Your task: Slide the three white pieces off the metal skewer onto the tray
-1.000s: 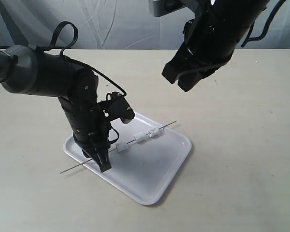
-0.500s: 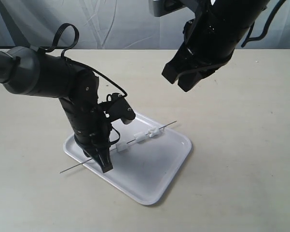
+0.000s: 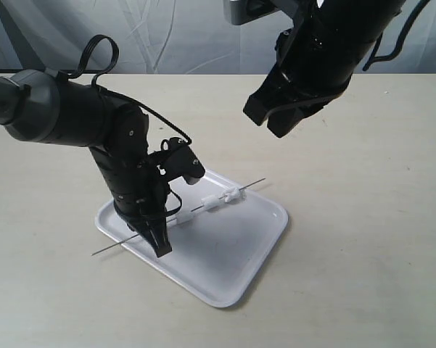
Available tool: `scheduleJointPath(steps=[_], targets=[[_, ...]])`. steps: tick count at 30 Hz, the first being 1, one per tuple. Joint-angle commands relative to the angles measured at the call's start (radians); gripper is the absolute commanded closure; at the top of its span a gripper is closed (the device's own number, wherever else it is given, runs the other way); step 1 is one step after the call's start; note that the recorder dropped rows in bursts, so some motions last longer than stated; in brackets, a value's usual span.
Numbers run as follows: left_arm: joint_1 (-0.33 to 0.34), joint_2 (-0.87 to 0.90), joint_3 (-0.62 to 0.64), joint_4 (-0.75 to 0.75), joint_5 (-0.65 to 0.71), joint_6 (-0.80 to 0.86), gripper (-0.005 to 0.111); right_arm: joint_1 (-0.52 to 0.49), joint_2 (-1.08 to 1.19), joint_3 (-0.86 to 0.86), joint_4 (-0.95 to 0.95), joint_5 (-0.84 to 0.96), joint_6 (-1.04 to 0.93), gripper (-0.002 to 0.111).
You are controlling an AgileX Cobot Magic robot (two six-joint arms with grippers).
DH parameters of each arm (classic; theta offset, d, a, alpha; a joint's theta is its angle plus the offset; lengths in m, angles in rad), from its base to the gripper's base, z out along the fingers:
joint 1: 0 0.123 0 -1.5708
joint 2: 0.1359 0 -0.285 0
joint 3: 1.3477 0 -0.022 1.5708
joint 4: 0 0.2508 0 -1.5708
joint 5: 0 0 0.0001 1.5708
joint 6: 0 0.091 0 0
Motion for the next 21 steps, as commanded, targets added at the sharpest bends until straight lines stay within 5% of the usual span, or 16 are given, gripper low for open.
scheduleJointPath(steps=[1, 10, 14, 21], targets=[[-0.002, 0.0, -0.005, -0.01, -0.024, -0.002, 0.107, 0.0, -0.001, -0.009, -0.01, -0.001, -0.002, 0.107], [-0.002, -0.017, -0.003, -0.012, 0.108, -0.064, 0.107, -0.002, -0.004, 0.101, -0.08, -0.001, 0.063, 0.107], [-0.002, -0.074, 0.02, -0.045, 0.114, -0.064, 0.107, -0.002, -0.014, 0.259, -0.082, -0.001, 0.063, 0.098], [-0.002, -0.259, 0.131, -0.08, 0.134, -0.085, 0.107, -0.002, -0.034, 0.497, 0.096, -0.265, 0.087, 0.086]])
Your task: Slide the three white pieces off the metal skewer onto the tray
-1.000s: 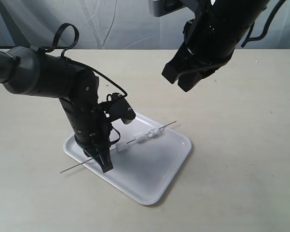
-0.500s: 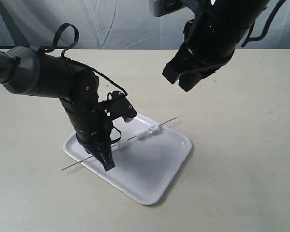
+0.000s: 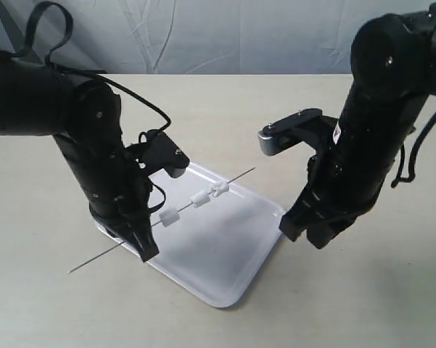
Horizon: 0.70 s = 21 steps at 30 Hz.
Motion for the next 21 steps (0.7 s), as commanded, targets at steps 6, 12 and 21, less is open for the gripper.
scheduleJointPath(steps=[6, 12, 21], targets=[[-0.002, -0.302, 0.205, -0.077, -0.053, -0.044, 0.107, -0.002, -0.125, 0.242, 0.773, -0.613, -0.247, 0.086], [-0.002, -0.486, 0.29, -0.127, -0.11, -0.127, 0.107, 0.0, -0.258, 0.458, 1.585, -0.746, -0.735, 0.086], [-0.002, -0.739, 0.45, -0.309, -0.144, -0.144, 0.107, 0.0, -0.278, 0.485, 1.585, -0.601, -0.882, 0.086]])
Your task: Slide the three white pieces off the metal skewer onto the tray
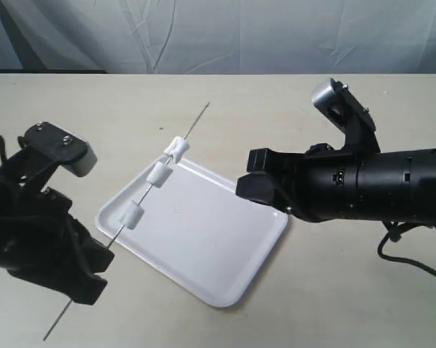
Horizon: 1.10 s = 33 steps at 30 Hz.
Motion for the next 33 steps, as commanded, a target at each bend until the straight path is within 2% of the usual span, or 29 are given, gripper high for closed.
scheduleJointPath(steps=[1, 3, 8, 10, 12, 15, 22, 27, 30, 33], targets=[[-0.002, -0.122, 0.07, -0.05, -0.019, -0.004, 0.107, 0.0, -0.009, -0.012, 0.005, 0.098, -0.135, 0.087], [-0.002, -0.158, 0.09, -0.071, -0.026, -0.004, 0.107, 0.0, -0.009, -0.035, 0.005, 0.18, -0.244, 0.091], [-0.002, -0.183, 0.115, -0.075, -0.043, -0.004, 0.107, -0.002, -0.015, -0.088, 0.005, 0.323, -0.292, 0.105], [-0.002, -0.183, 0.119, -0.075, -0.043, -0.004, 0.107, -0.002, -0.026, -0.115, 0.001, 0.366, -0.369, 0.106], [-0.002, -0.183, 0.121, -0.075, -0.044, -0.002, 0.107, -0.002, -0.045, -0.146, -0.083, 0.371, -0.421, 0.106], [-0.002, -0.183, 0.121, -0.075, -0.044, -0.002, 0.107, -0.002, -0.073, -0.206, -0.273, 0.328, -0.45, 0.099], [-0.002, -0.183, 0.121, -0.06, -0.046, -0.002, 0.107, -0.002, -0.126, -0.27, -0.633, 0.155, -0.484, 0.059], [-0.002, -0.183, 0.121, -0.053, -0.043, -0.002, 0.107, -0.002, -0.163, -0.265, -0.913, 0.046, -0.431, 0.058], [-0.002, -0.183, 0.121, -0.054, -0.043, -0.002, 0.107, -0.002, -0.158, -0.234, -0.917, -0.01, -0.245, 0.059], [-0.002, -0.183, 0.121, -0.057, -0.043, -0.002, 0.107, -0.002, -0.135, -0.162, -0.788, -0.124, -0.169, 0.066]])
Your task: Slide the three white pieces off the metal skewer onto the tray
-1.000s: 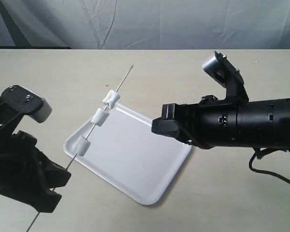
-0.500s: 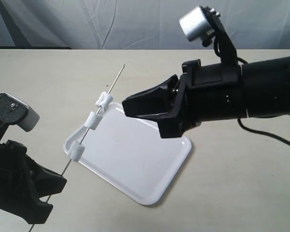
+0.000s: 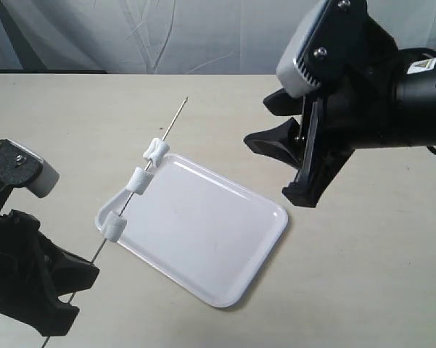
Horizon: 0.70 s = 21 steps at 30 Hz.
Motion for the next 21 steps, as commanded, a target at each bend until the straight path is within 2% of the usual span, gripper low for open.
scheduleJointPath(steps=[1, 5, 9, 15, 21], targets=[[-0.002, -0.007, 0.006, -0.002, -0.015, -0.002, 0.107, -0.002, 0.026, 0.098, 0.167, -0.156, 0.11, 0.068], [-0.002, -0.007, 0.006, -0.016, -0.023, -0.002, 0.107, -0.002, 0.065, 0.175, 0.523, -0.155, -0.087, 0.07], [-0.002, -0.007, 0.006, -0.082, -0.046, 0.051, 0.107, -0.002, 0.1, 0.182, 0.899, 0.005, -0.267, 0.069], [-0.002, -0.007, 0.006, -0.121, -0.053, 0.079, 0.107, -0.002, 0.181, 0.168, 0.899, 0.192, -0.189, 0.069], [-0.002, -0.007, 0.006, -0.183, -0.001, 0.107, 0.107, -0.002, 0.211, 0.134, 0.899, 0.206, -0.246, 0.069]])
